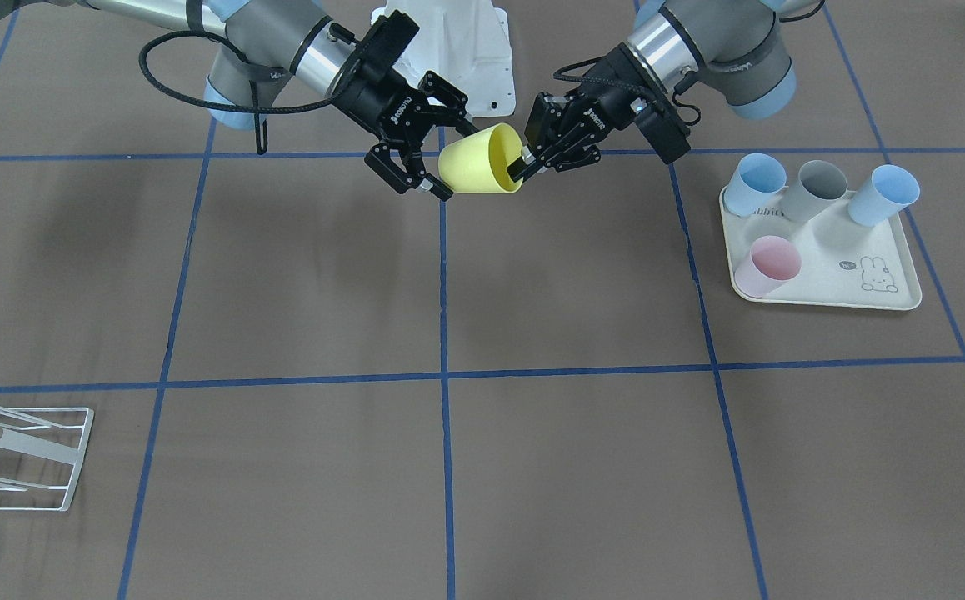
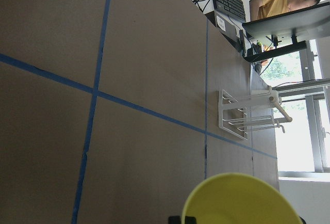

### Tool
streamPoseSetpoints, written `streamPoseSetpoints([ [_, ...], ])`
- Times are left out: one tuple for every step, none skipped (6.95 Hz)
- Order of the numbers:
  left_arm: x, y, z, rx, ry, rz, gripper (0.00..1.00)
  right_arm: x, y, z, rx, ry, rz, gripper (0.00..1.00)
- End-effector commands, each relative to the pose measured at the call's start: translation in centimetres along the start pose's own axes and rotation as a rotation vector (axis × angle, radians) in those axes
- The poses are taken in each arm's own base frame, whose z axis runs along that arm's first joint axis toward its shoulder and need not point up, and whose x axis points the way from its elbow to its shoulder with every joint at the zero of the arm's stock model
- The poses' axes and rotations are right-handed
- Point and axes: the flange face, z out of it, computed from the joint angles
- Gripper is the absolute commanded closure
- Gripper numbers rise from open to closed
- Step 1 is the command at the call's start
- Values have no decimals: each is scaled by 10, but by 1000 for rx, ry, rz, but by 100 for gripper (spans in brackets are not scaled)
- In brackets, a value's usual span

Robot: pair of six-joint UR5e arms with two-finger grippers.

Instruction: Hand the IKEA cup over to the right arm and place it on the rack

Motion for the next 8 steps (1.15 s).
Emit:
streamPoseSetpoints([
  [1, 0, 0, -1, 3, 1, 100, 0, -1, 0, 2, 0, 0, 14],
  [1, 0, 0, -1, 3, 1, 100, 0, -1, 0, 2, 0, 0, 38],
  [1, 0, 0, -2, 3, 1, 100, -1, 0, -1, 0, -1, 0, 59],
  [3, 1, 0, -9, 9, 4, 68, 0, 0, -1, 1, 2, 1, 69],
  [5, 0, -2, 5, 17, 15, 1, 0, 0, -1, 1, 2, -1, 71],
  [6, -3, -3, 13, 18, 20, 0, 0, 0, -1, 1, 2, -1, 71],
  [11, -10, -10, 26, 26, 38, 0, 1, 0, -1, 1, 4, -1, 71],
  [4, -24, -20, 48, 6, 73, 0, 3, 2, -2, -2, 6, 0, 71],
])
